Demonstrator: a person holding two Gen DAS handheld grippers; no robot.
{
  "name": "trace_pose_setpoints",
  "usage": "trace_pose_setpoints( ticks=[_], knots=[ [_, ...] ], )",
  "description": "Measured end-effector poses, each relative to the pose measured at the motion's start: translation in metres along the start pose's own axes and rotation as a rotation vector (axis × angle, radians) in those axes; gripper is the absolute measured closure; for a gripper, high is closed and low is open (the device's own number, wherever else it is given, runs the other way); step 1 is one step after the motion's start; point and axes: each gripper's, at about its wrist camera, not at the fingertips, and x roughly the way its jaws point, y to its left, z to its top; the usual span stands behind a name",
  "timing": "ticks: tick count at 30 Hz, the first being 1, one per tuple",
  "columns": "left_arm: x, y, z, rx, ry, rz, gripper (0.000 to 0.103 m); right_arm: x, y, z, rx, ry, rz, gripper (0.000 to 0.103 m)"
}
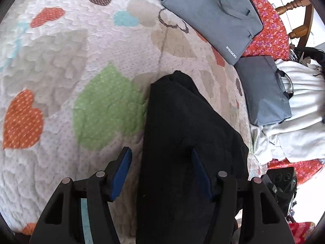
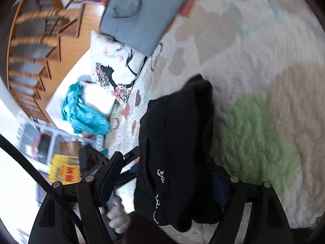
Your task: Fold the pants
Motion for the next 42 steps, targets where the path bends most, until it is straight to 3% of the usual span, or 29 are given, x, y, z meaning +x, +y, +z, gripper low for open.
trace_pose_setpoints(
  ticks=[5,9,13,15,16,20,22,26,42],
  knots=[
    [0.007,-0.004,0.005,0.016,0.009,-0.009,0.037,0.022,-0.007,0.018,-0.018,0.014,-0.174,0.021],
    [0.012,-0.006,0.007,0.017,0.005,-0.024,0.031,0.024,-0.019,0.02,0.054,-0.018,-0.097,0.021],
    [0.016,-0.015,-0.001,0.018,0.025,-0.088,0.033,0.036,-0.015,0.015,0.094,0.013,-0.011,0.02],
    [0.014,-0.028,-0.009,0.081,0.022,-0.056,0.048,0.038,-0.013,0.016,0.101,0.036,0.012,0.021],
    [0.012,-0.032,-0.012,0.102,0.025,-0.057,0.053,0.037,-0.014,0.016,0.112,0.046,0.023,0.025],
    [-0.006,-0.032,-0.018,0.091,0.011,-0.084,0.067,0.027,-0.008,0.015,0.076,0.069,0.001,0.06],
    [-0.014,-0.034,-0.022,0.101,0.003,-0.076,0.067,0.024,0.002,0.012,0.038,0.071,-0.019,0.063],
    [-0.029,-0.043,-0.033,0.145,-0.031,-0.007,0.067,0.024,0.03,0.004,-0.055,0.077,-0.07,0.066],
    [-0.114,-0.073,-0.032,0.174,-0.207,0.017,0.067,0.012,0.115,0.013,-0.22,0.064,-0.061,0.067]
  ],
)
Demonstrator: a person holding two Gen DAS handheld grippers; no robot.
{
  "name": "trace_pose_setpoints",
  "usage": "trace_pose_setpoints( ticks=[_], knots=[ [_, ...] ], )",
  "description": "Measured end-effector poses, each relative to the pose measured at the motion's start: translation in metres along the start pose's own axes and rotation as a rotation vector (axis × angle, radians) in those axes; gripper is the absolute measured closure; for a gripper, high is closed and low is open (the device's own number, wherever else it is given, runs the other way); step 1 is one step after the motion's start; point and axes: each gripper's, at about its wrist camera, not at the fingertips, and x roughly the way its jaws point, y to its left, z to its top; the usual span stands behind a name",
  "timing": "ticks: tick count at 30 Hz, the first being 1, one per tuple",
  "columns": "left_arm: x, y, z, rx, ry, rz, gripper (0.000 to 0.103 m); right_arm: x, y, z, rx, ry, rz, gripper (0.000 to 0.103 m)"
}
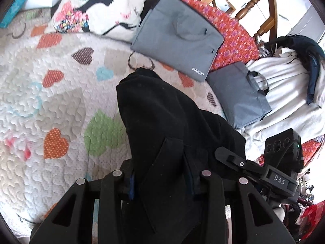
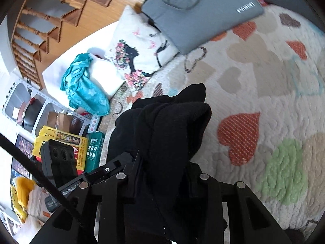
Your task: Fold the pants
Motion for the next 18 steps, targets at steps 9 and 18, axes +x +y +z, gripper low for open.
trace_pose_setpoints(
  ticks=[9,18],
  knots=[
    [-0.03,-0.029,-0.012,0.068,-0.045,0.062,0.067,-0.026,0.023,-0.017,-0.042,-0.023,0.001,0.067],
    [-0.065,-0.059,-0.03,0.162,-0.113,0.106,0.067,-0.055,0.044,-0.033,-0.076,-0.058,0.017,0.067]
  ],
)
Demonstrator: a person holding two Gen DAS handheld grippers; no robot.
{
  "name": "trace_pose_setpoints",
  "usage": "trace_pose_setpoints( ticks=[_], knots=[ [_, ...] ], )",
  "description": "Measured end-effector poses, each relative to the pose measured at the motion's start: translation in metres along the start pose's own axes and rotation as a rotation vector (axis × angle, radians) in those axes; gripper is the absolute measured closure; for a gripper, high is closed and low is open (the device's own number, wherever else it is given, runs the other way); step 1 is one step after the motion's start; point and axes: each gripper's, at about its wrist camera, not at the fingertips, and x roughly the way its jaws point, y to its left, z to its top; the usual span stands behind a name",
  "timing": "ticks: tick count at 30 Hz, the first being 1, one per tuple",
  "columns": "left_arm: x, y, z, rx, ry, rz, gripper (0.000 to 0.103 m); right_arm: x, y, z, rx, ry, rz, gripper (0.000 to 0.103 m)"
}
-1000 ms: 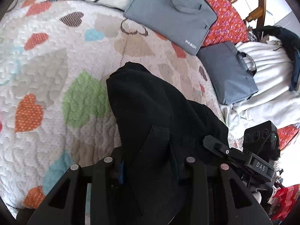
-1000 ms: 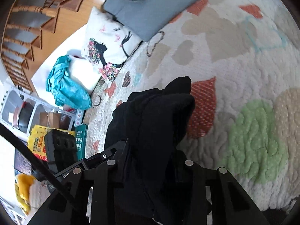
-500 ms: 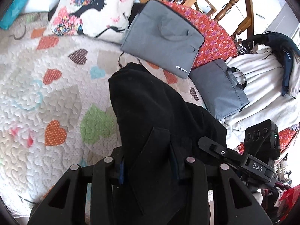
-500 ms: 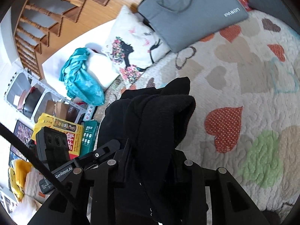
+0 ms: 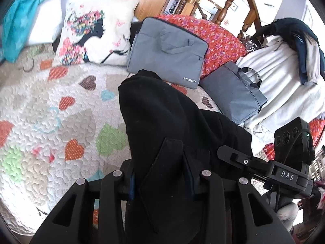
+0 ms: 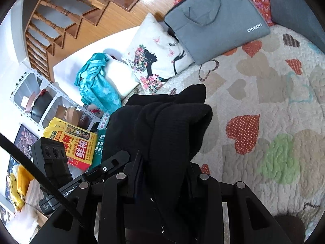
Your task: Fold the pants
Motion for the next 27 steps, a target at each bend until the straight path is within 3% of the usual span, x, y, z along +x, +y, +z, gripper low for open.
trace_pose_setpoints(
  ticks=[12,27],
  knots=[
    [-0.028,-0.025,0.002,0.097,-0.084,0.093,0.067,-0.008,0.018,0.004,-0.03,-0.024,0.025,0.067],
    [0.021,-0.016,0.038,0.11,-0.046,0.133,0.067,0.031,-0.01,0.049,0.02,-0.004,0.018,0.067]
  ],
)
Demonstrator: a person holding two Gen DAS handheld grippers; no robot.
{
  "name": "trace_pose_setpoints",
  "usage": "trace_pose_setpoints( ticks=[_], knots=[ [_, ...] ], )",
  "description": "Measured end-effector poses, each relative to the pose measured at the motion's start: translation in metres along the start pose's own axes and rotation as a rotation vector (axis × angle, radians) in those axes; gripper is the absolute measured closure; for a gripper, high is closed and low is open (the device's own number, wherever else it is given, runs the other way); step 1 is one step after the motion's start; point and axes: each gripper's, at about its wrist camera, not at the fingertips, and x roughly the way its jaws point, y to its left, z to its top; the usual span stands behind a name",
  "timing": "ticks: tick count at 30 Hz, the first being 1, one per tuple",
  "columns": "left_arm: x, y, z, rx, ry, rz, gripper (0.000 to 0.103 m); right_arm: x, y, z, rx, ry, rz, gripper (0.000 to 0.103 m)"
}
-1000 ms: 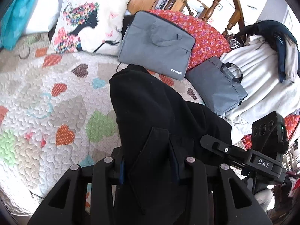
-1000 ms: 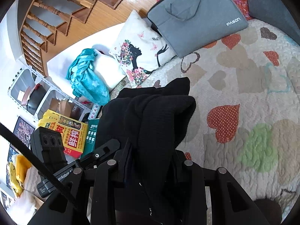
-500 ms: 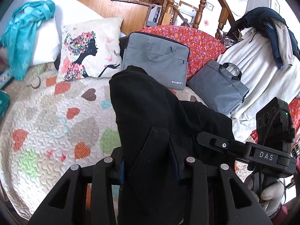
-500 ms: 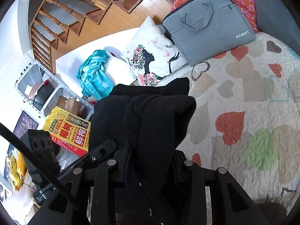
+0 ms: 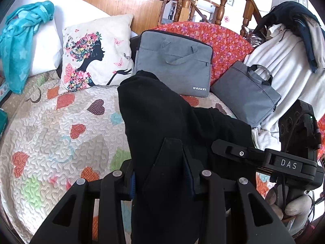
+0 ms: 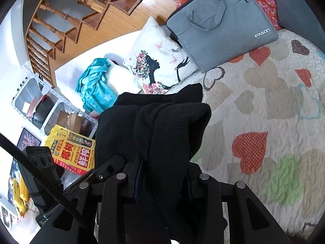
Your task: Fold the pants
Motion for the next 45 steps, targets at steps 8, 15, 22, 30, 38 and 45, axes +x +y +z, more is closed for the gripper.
trace_pose_setpoints(
  ticks=[8,15,22,30,38,45],
  knots=[
    [0.07,0.021,0.03,-0.046,0.056,-0.024,0.067,0.042,-0.029,0.041,0.023,0.018,-0.064,0.067],
    [0.145,0.051,0.046,-0.126,0.121,-0.029,0.067,0.105,-0.065,0.078,0.053,0.069,-0.123,0.067],
    [0.205,0.09,0.045,-0.21,0.194,-0.039,0.067,0.154,-0.098,0.089,0.084,0.115,-0.148,0.067],
    [0.249,0.118,0.031,-0.288,0.233,-0.063,0.051,0.179,-0.136,0.093,0.15,0.128,-0.179,0.068],
    [0.256,0.159,0.022,-0.451,0.271,-0.19,0.034,0.179,-0.179,0.094,0.309,0.098,-0.095,0.057],
    [0.214,0.178,0.041,-0.506,0.18,-0.18,0.034,0.13,-0.17,0.111,0.323,-0.075,-0.165,0.045]
  ],
)
